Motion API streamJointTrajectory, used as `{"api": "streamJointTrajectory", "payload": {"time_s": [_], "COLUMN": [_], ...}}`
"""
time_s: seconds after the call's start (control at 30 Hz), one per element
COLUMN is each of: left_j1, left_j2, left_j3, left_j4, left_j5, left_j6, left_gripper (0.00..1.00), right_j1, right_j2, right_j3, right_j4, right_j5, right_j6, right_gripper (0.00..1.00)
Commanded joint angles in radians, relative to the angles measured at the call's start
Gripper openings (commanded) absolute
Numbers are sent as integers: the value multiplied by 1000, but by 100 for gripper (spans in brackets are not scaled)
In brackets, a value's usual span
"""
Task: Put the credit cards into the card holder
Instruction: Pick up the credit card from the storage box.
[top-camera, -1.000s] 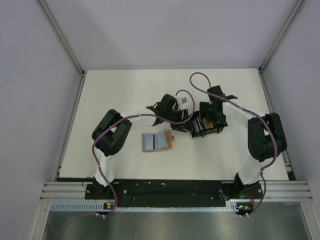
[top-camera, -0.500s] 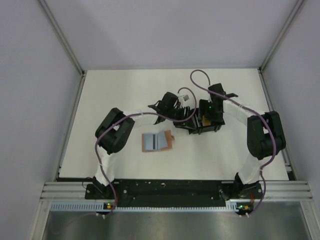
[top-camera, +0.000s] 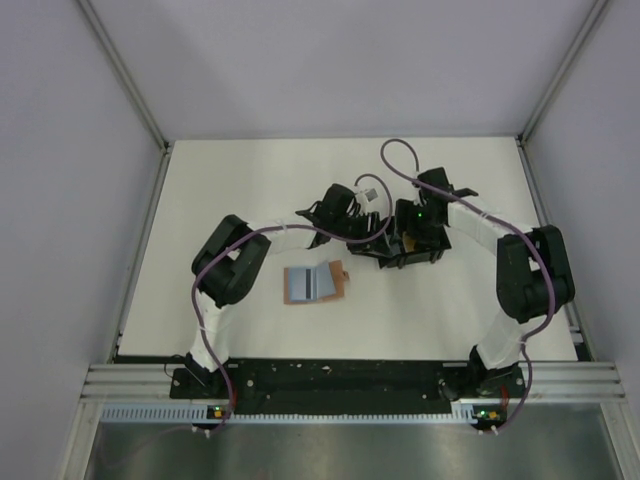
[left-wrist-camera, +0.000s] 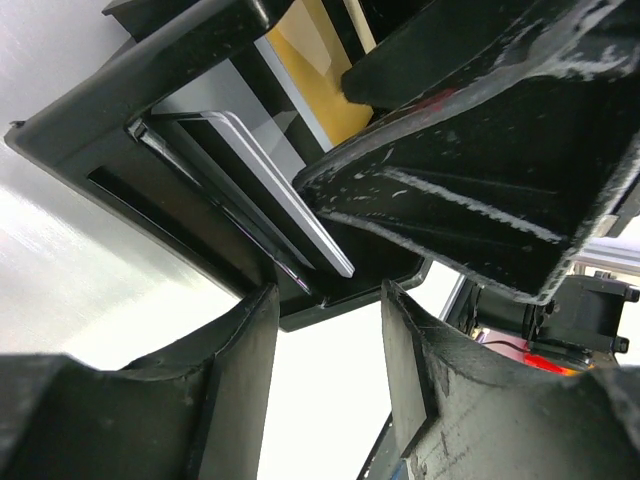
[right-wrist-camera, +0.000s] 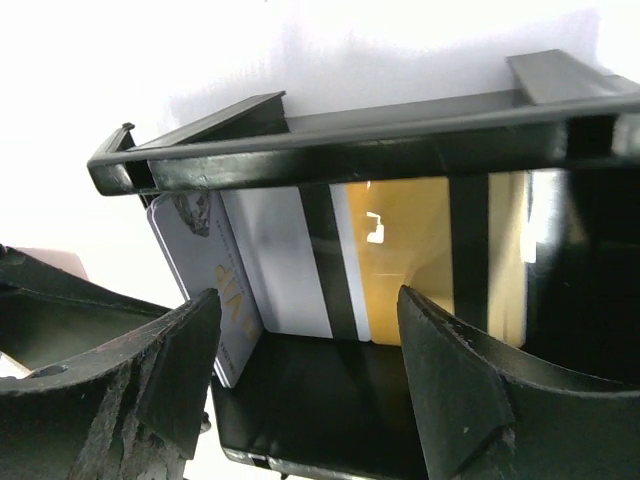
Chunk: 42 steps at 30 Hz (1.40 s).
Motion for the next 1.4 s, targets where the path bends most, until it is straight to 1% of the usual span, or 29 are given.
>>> {"api": "streamJointTrajectory", "payload": {"time_s": [0.0,0.1,0.17,0.3,0.33,0.4,0.57,0.6,0.77,0.93,1.07,1.2,1.37], "left_j1": [-3,-3,-3,3,3,5,3,3,2,2,0,0,0], "left_j2": [-10,-51,-88,-146,-146,-133,-99,-85,-24,25,47,45,38], "left_j3": [-21,-46,-73,-98,-94,-80,-92,-91,-67,-48,-46,-40,-44], "left_j4": [-1,-30,-39,-47,-47,-90,-61,-23,15,44,76,76,73], "left_j5": [-43,-107,-153,-217,-231,-234,-186,-164,-93,-47,-23,-20,-17], "left_j6": [28,51,66,94,102,109,77,73,42,24,5,7,8], "left_gripper": [50,49,49,49,49,49,49,50,49,49,48,46,45], "right_j1": [3,5,5,5,9,17,31,31,28,-11,-17,-18,-17], "right_j2": [-90,-73,-57,-10,2,33,113,119,131,56,-17,-42,-76], "right_j3": [6,24,32,24,30,27,24,19,-13,-80,-102,-99,-105], "right_j4": [24,-18,-44,-61,-74,-88,-113,-113,-61,65,116,143,165], "right_j5": [121,243,286,306,332,376,338,314,162,21,-18,-68,-90], "right_j6": [-21,-15,-7,6,16,25,29,28,31,85,91,91,97], "right_gripper": [71,74,76,79,79,82,83,83,83,77,75,73,69]}}
